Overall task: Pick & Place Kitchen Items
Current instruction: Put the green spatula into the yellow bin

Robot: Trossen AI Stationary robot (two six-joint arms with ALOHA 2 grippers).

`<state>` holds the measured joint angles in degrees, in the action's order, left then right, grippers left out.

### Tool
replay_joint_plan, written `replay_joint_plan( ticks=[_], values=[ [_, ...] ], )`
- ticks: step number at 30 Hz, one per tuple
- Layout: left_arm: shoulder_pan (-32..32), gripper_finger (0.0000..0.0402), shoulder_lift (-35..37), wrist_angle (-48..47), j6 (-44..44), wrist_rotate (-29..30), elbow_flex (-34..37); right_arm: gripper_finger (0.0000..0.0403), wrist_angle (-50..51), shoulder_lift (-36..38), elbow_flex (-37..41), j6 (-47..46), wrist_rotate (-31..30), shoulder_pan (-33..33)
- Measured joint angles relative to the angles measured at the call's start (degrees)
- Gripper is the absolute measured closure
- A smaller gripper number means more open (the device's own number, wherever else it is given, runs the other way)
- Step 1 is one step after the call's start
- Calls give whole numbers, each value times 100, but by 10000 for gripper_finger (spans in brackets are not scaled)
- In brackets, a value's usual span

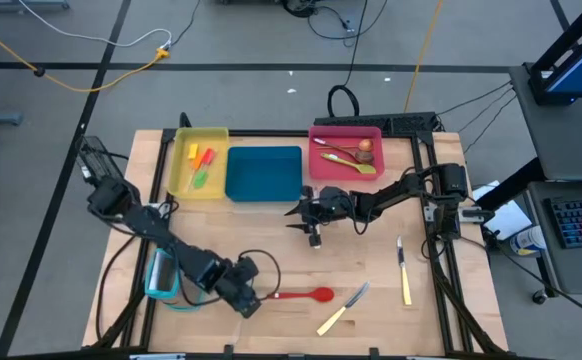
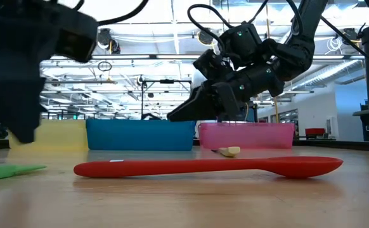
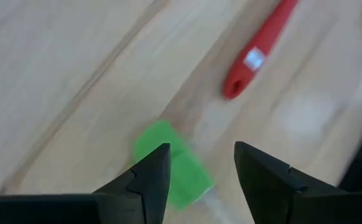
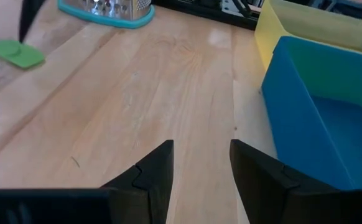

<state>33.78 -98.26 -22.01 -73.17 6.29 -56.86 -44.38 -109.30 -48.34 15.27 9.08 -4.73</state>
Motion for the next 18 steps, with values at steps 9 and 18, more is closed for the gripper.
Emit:
replay_joint_plan(
  ticks=[9, 18],
  values=[
    [323, 220, -18, -894, -677, 451, 4, 250, -63, 0, 0, -442, 0, 0],
    [321, 220, -210, -513, -494, 690, 0, 250, 55, 0, -2, -872, -1, 47]
  ],
)
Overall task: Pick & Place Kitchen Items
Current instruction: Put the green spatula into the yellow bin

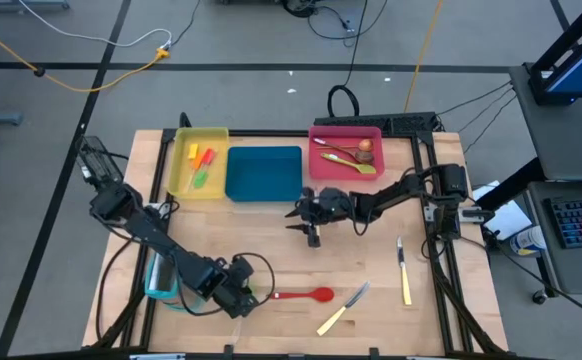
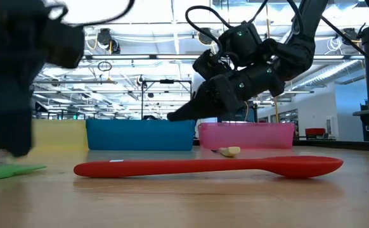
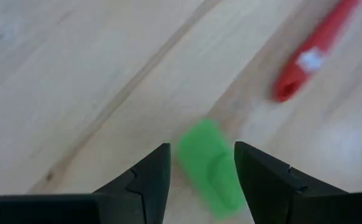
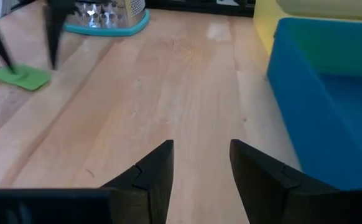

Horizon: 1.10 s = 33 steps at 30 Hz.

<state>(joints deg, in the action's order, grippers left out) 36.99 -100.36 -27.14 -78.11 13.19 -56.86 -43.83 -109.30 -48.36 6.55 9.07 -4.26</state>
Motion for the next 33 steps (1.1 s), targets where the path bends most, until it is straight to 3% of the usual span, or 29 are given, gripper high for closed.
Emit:
replay_joint_plan(
  ticks=[6, 15, 28, 33],
  values=[
    [-6, 220, -296, 77, 1, -303, -16, 250, 107, 0, 0, 17, 3, 191],
    [-4, 226, -261, 325, 294, -188, 2, 250, 80, 0, 0, 52, -1, 252],
    [-32, 389, -279, 416, 1027, -260, 2, 250, 100, 0, 0, 13, -1, 252],
    [-26, 392, -281, 409, 1238, -135, 2, 250, 110, 0, 0, 13, -1, 252]
  ],
)
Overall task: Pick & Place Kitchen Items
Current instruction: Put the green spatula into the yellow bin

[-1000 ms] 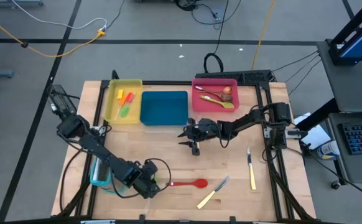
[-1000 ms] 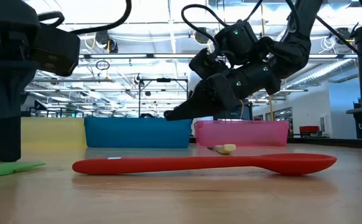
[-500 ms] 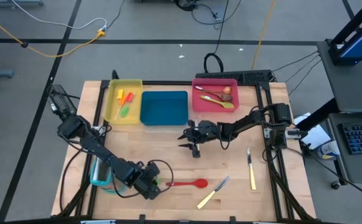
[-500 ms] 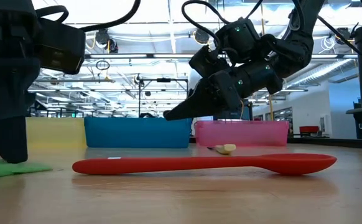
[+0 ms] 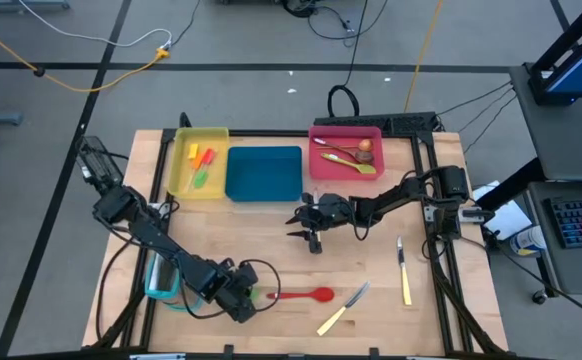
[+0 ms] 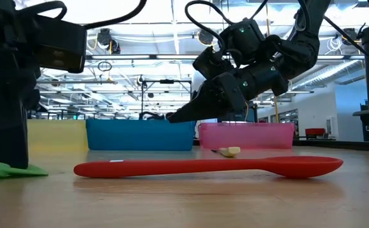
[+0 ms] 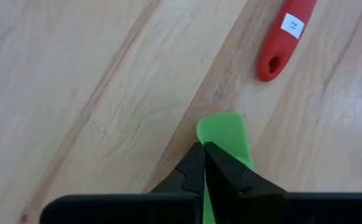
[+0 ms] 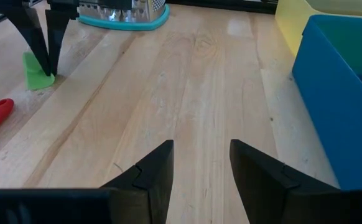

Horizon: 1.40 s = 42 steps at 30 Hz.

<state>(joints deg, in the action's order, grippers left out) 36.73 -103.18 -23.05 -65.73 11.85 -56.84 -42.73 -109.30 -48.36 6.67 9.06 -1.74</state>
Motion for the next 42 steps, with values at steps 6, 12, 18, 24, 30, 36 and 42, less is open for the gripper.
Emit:
replay_joint_plan(
  ticks=[6, 12, 18, 24, 30, 36, 42],
  values=[
    [-74, 394, 0, -22, 291, 157, 0, 250, 10, 0, 0, 1, 0, -2],
    [-213, 398, 4, -82, 653, 172, 0, 250, 12, 0, 2, -1, -2, -2],
    [-524, 398, 121, -201, 1194, 218, 0, 250, 12, 0, 2, 1, -2, -2],
    [-799, 398, 691, -866, 1521, 855, 4, 250, 60, 0, 2, 0, -2, -2],
    [-1006, 397, 1551, -2228, 1444, 1547, 1, 250, 150, -4, 4, 1, -2, -2],
    [-1450, 398, 2242, -4224, -23, 2722, 2, 250, 145, -3, 4, 1, -2, -2],
    [-2177, 398, 2676, -5868, -1181, 3786, 2, 250, 175, -3, 4, -1, -2, -2]
  ],
)
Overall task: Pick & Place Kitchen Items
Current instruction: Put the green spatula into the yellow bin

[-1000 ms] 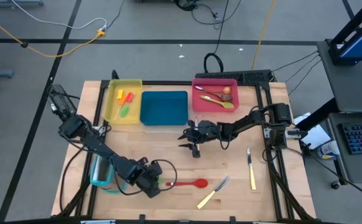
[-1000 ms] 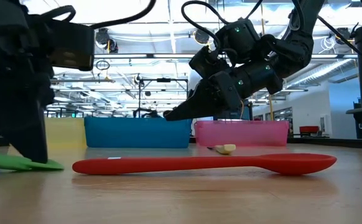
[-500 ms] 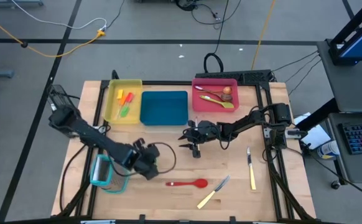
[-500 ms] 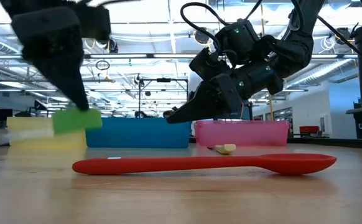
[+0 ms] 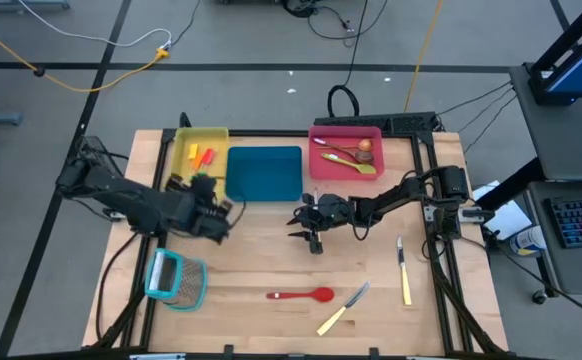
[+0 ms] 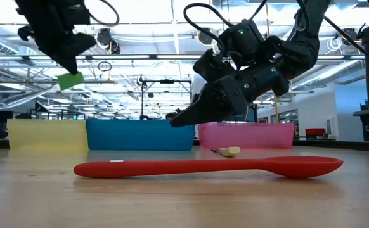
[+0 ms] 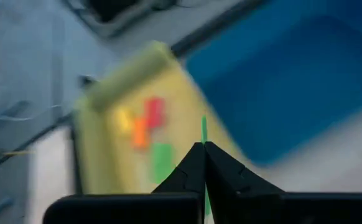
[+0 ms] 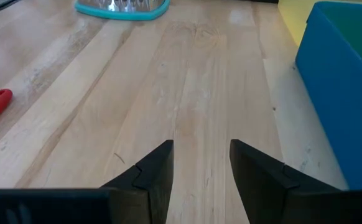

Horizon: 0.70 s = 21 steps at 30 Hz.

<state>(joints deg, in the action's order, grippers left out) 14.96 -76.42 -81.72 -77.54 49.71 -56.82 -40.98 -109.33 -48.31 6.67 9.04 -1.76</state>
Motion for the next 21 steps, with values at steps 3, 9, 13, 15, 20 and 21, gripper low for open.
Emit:
replay_joint_plan(
  ticks=[3, 9, 13, 15, 20, 21],
  values=[
    [-493, 399, 156, -170, 90, 255, 0, 250, 11, -1, 0, 1, 0, 0],
    [-1657, 399, 236, 154, 1149, 832, -2, 250, -2, -1, 0, 8, 0, 0],
    [-2505, 399, 233, 776, 2119, 881, -2, 250, -34, -1, 0, 16, 0, 0],
    [-2890, 400, 231, 1262, 2688, 854, -2, 250, -32, -1, 0, 19, 0, 0],
    [-3705, 400, 228, 2559, 4081, 502, -1, 250, -32, -1, 0, 19, 0, 0],
    [-3837, 400, 215, 2805, 4324, 405, -2, 250, -32, -1, 0, 19, 0, 0]
  ],
)
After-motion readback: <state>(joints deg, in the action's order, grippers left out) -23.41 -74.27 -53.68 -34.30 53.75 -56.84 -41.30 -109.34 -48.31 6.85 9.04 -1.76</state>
